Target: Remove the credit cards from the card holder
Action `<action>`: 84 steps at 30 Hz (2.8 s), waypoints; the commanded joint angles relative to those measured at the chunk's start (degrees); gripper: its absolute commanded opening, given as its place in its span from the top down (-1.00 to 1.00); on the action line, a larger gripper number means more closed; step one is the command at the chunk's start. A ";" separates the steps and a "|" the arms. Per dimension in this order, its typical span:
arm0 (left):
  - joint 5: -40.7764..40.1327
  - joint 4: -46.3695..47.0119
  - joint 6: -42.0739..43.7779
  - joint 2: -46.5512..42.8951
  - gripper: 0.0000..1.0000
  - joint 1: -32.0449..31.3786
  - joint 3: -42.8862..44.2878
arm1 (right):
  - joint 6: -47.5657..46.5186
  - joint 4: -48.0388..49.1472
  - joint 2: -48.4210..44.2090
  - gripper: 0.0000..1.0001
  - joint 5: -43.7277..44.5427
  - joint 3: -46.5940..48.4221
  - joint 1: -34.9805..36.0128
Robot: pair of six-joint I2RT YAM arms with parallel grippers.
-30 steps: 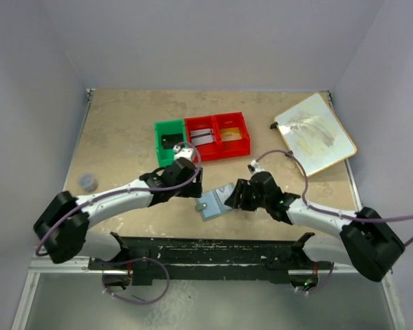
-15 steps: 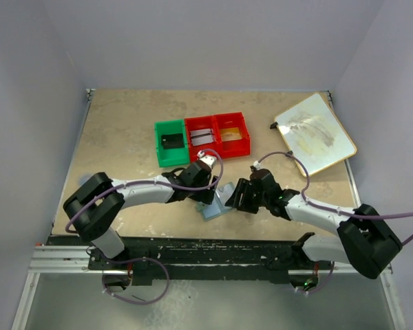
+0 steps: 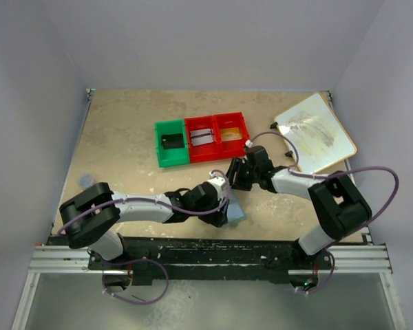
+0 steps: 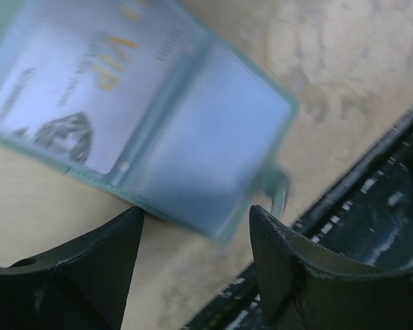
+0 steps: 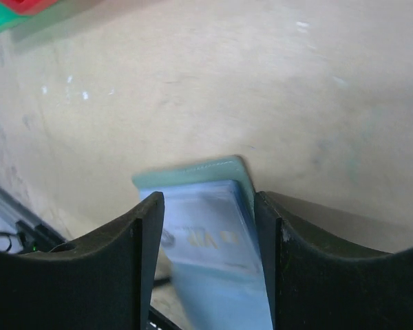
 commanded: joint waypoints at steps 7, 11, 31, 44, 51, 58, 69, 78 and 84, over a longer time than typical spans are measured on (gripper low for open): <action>0.21 6.29 -7.19 2.60 -0.22 -5.25 3.68 | -10.26 7.31 8.96 -0.11 -17.51 7.45 4.87; -1.51 4.73 -6.88 -0.44 -0.22 -5.25 3.02 | -10.80 4.61 7.22 -0.12 -16.14 8.04 5.44; -23.26 -8.01 -7.85 -13.63 0.06 1.22 -0.87 | 15.23 17.17 -20.18 0.07 -3.77 -19.04 5.31; -13.90 -5.63 -3.28 -5.80 0.42 1.16 3.98 | 18.76 25.99 -10.24 0.25 -7.45 -21.36 6.08; -9.29 -6.54 -1.38 -1.35 0.59 1.01 6.20 | 18.52 27.84 -7.60 0.26 -6.78 -22.73 6.09; -10.46 -9.76 -1.31 2.78 0.76 0.55 7.51 | 22.41 43.37 1.10 0.48 -11.49 -25.29 6.17; -18.02 -11.76 -3.70 -5.05 0.80 0.37 3.54 | 24.00 47.93 2.04 0.54 -10.98 -26.23 6.16; -18.73 -9.15 -3.51 -6.48 0.76 1.01 2.76 | 21.51 39.76 -2.77 0.49 -10.60 -23.67 6.27; -17.57 -9.64 -3.78 -2.67 0.76 0.99 2.89 | 22.27 44.72 1.82 0.46 -12.68 -23.76 6.69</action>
